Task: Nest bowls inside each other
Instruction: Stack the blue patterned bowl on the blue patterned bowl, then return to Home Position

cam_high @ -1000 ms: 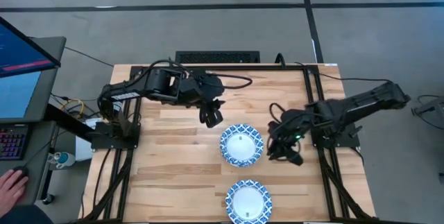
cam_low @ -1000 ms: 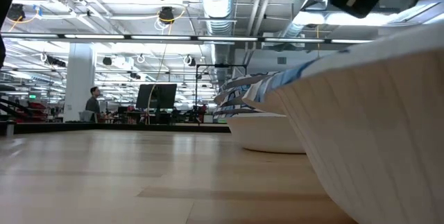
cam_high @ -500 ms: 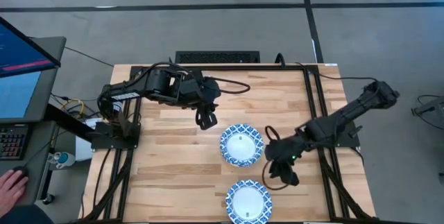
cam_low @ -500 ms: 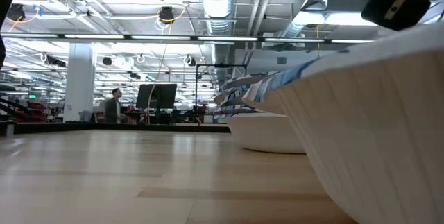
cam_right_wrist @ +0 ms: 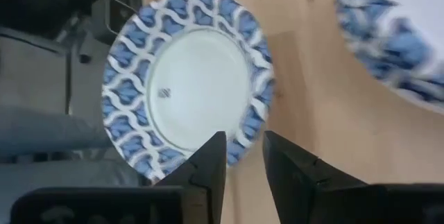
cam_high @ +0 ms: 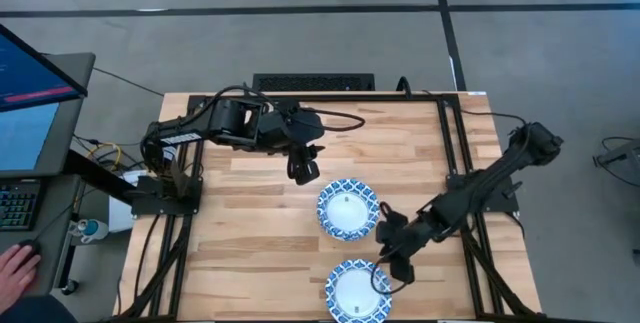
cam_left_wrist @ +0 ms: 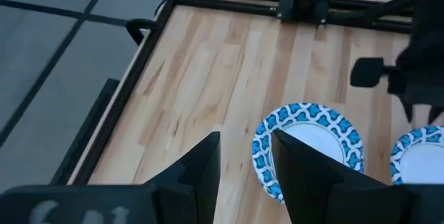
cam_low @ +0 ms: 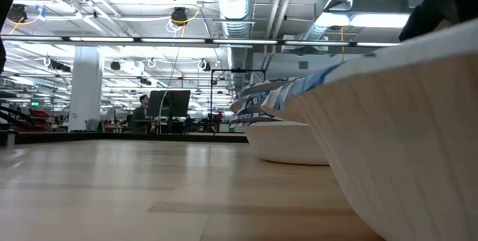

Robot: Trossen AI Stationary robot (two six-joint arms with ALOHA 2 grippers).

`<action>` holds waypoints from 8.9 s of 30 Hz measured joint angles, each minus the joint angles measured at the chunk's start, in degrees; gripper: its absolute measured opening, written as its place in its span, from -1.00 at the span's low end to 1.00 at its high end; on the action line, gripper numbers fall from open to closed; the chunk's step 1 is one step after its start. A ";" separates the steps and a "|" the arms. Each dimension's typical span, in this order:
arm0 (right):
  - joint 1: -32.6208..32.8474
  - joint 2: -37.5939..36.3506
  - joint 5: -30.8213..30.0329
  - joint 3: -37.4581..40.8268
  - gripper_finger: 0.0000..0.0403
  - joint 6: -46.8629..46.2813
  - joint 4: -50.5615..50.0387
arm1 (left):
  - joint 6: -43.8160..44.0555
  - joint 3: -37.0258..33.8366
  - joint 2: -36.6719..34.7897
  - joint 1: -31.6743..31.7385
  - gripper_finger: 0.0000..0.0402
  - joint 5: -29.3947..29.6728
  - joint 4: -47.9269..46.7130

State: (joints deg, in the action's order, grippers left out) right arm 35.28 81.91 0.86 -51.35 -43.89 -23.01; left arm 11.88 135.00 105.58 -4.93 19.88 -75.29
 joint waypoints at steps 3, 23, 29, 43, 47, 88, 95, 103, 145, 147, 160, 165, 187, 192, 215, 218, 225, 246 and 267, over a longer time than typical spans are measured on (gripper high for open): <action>0.01 2.45 0.13 -0.02 -0.41 -1.36 2.79 | 0.34 0.00 0.00 0.00 -0.39 -0.49 -0.19; -0.80 13.00 2.67 -0.02 -0.41 -3.22 9.44 | 0.83 0.00 0.00 -0.26 -0.39 -1.66 4.35; -1.75 13.02 7.84 -0.02 -0.41 -3.25 9.50 | 0.85 0.00 0.00 -0.24 -0.39 -1.65 4.50; -4.32 12.95 9.52 -0.71 -0.20 -2.20 10.25 | 0.85 0.00 0.00 -0.24 -0.39 -1.68 4.46; -4.31 12.89 9.58 -1.56 -0.18 -2.15 10.25 | 0.85 0.00 0.00 -0.24 -0.39 -1.68 4.44; -1.92 13.05 2.90 -1.84 -0.08 -6.79 5.47 | -1.27 0.00 0.00 -0.22 -0.39 -0.98 4.59; -1.92 13.07 -0.10 -1.84 0.14 -7.02 9.43 | -0.17 0.00 0.00 -0.22 -0.39 -1.03 4.59; -1.92 14.13 -1.07 -1.86 0.14 -6.17 6.60 | 0.92 0.00 0.00 -0.22 -0.39 -1.60 4.57; 2.77 -0.66 -6.10 -7.19 -0.97 -15.62 -24.58 | -0.20 -0.07 -2.08 0.04 -0.39 0.51 -0.27; 2.85 -5.58 -8.94 -7.21 -0.98 -17.43 -27.28 | -0.19 -0.07 -3.08 0.04 -0.39 1.34 -0.34; -17.69 -20.70 -17.67 -8.19 -0.97 -4.25 -36.70 | 0.16 -0.26 -6.37 4.74 -0.39 -4.15 -5.33; -25.54 -20.70 -17.24 -10.63 -0.97 2.76 -36.43 | -1.88 -3.84 -6.08 7.91 -0.40 -10.48 -4.26; -31.01 -6.05 -8.03 -11.47 -0.82 19.98 -24.59 | -7.00 -23.04 -10.03 16.17 -0.83 -30.64 13.35; -32.48 -3.62 -6.35 -11.50 -0.74 21.70 -19.43 | -6.71 -23.04 -12.89 16.59 -0.83 -27.47 13.06; -36.20 9.37 5.92 -13.59 -0.72 24.45 -15.04 | -9.92 -23.04 -13.72 16.57 -0.83 -26.29 10.26; -36.79 9.32 6.68 -15.63 -0.72 24.45 -14.24 | -10.13 -23.04 -13.73 16.62 -0.83 -26.38 9.95; -37.26 8.88 8.11 -19.76 -0.72 27.86 -15.09 | -10.80 -23.04 -13.84 17.82 -0.83 -27.35 9.81; -37.19 17.68 18.16 -19.69 0.11 27.49 -20.08 | -13.66 -23.04 -13.86 20.00 -0.83 -29.62 9.20; -38.46 16.52 16.36 -28.88 0.13 32.08 -44.57 | -9.05 -23.01 -14.90 20.46 -0.83 -25.59 9.13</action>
State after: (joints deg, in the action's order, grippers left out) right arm -3.18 98.43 17.22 -80.24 -11.81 -67.58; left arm 2.82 111.99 90.68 15.53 -5.71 -66.16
